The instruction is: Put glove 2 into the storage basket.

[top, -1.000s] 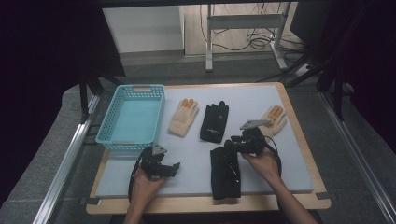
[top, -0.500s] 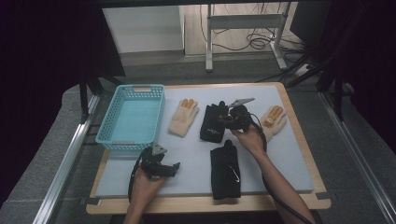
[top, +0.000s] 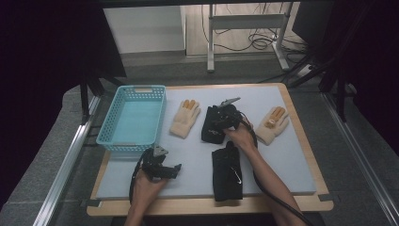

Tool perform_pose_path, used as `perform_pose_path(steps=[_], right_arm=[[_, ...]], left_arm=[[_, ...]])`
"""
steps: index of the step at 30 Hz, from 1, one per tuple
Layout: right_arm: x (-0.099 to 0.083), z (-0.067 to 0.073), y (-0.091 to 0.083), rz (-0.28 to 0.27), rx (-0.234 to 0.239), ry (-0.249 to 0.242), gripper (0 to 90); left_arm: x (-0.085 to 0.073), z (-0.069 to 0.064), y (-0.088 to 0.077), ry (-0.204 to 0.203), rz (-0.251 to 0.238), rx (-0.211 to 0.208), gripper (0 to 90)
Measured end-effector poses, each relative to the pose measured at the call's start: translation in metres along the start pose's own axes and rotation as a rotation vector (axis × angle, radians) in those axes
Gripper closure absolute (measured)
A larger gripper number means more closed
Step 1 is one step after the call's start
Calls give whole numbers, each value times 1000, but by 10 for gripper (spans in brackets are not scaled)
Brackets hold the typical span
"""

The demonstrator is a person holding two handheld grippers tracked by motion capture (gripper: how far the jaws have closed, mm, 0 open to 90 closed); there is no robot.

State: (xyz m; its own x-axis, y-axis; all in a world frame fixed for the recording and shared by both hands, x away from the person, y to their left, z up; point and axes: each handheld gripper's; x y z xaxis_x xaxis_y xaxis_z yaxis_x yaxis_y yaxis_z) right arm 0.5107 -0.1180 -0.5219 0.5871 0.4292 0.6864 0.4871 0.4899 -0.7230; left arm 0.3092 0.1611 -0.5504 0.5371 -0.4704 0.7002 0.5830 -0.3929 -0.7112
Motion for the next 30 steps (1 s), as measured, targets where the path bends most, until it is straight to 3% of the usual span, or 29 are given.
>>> perform_pose_path(steps=[1, 2, 4, 7, 9, 11, 15, 20, 22, 23, 28, 30], right_arm=[[0, -1, 0, 0, 23, 21, 616], [0, -2, 1, -8, 15, 33, 678], [1, 0, 0, -10, -4, 14, 824], [3, 5, -1, 3, -27, -16, 873], [4, 6, -2, 5, -29, -23, 875], [6, 4, -11, -15, 13, -5, 876], [8, 4, -23, -30, 39, -7, 877], [14, 11, -49, -65, 80, -18, 876], [15, 19, -67, -74, 104, -45, 876], [15, 19, -67, -74, 104, -45, 876], [8, 31, -106, -96, 179, -55, 876], [6, 33, -113, -101, 190, -56, 876]], left_arm=[[0, 0, 0, 0, 0, 1, 48], [0, 0, 0, 0, 0, 0, 48], [0, 0, 0, 0, 0, 0, 48], [0, 0, 0, 0, 2, 1, 48], [0, 0, 0, 0, 2, 1, 47], [0, 0, 0, -1, 3, 1, 47], [0, 0, 0, 2, 5, 2, 46], [0, 0, 0, 0, 2, 2, 45], [0, 0, 0, 0, 2, 1, 46], [0, 0, 0, 0, 3, 1, 46], [0, 0, 0, -2, 1, 0, 46], [0, 0, 0, -2, 1, 0, 46]])
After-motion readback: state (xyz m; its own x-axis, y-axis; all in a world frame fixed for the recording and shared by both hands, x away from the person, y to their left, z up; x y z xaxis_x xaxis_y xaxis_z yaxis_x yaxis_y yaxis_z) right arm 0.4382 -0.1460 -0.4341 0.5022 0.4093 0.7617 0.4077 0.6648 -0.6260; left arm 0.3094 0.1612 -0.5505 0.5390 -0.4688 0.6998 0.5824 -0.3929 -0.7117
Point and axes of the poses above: each handheld gripper's, and its own axes: y roughly forward along the jaws, x roughly out of its top, z roughly to its left, and after that the axes turned 9 degrees about y, right-handed
